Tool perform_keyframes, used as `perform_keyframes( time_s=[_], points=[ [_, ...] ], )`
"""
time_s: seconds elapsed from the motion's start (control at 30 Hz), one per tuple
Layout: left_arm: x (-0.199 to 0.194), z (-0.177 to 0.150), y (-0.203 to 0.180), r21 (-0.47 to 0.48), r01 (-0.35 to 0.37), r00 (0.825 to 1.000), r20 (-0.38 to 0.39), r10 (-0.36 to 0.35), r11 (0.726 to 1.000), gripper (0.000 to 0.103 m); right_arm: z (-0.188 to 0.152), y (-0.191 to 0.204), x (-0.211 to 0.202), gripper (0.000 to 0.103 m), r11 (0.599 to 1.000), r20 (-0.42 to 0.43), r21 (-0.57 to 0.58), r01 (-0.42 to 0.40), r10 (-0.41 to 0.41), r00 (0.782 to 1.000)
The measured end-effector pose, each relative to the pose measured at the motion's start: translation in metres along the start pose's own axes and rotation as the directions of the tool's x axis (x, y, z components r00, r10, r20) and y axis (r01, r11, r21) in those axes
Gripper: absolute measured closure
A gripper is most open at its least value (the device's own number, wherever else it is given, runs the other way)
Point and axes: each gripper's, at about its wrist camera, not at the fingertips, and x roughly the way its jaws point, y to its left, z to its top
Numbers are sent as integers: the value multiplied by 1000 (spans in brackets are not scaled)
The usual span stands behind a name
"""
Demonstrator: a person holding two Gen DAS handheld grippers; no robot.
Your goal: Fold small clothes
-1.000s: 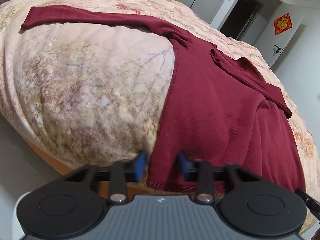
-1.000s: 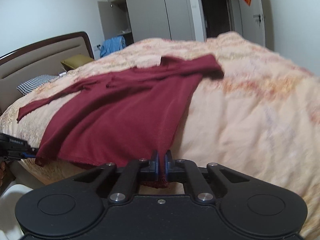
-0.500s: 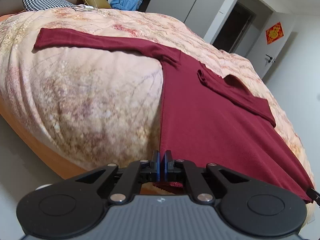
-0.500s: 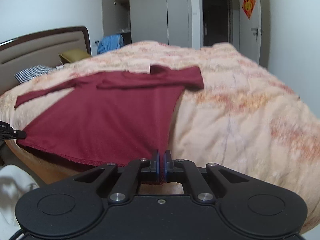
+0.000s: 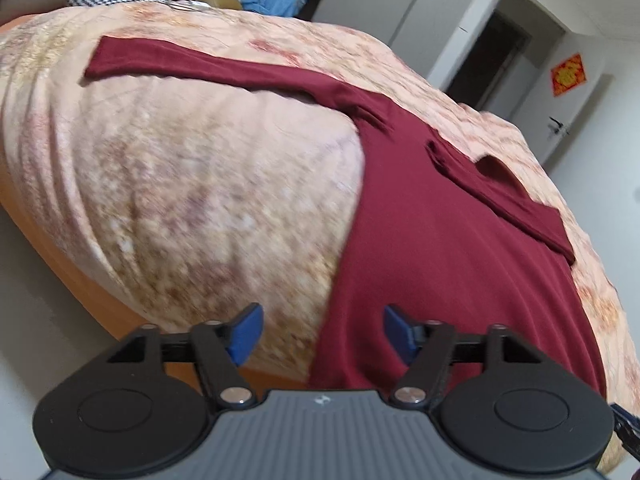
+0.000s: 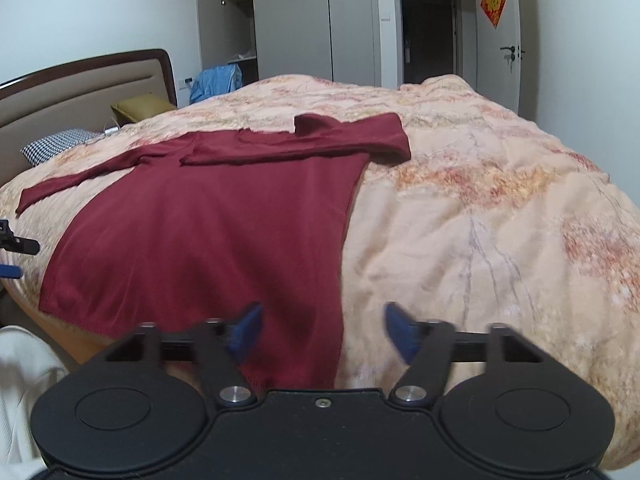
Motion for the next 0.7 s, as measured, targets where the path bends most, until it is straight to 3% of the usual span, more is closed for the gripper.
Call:
perform_keyframes(
  time_s=[0.07, 0.13, 0.23, 0.37, 0.53, 0.7],
  points=[
    [4, 10, 9, -29, -25, 1000, 15, 26, 999, 11, 4, 2, 7, 12, 1000, 22, -14, 2, -1, 1000],
    [8, 23, 20, -64, -62, 997, 45, 65, 996, 7, 8, 6, 13, 3, 1000, 43, -28, 7, -6, 999],
    [14, 46, 37, -112, -114, 988, 91, 124, 987, 0, 15, 13, 25, 1, 998, 67, -56, 24, -20, 998],
    [29, 81, 69, -210, -161, 973, 128, 191, 964, 0, 22, 19, 39, 1, 994, 81, -98, 50, -42, 996],
    [58, 129, 117, -351, -165, 953, 182, 240, 922, 0, 25, 22, 55, 1, 990, 64, -121, 74, -67, 996],
    [81, 169, 154, -457, -195, 914, 236, 329, 868, 7, 23, 27, 72, 1, 979, 28, -168, 114, -111, 993]
  ],
)
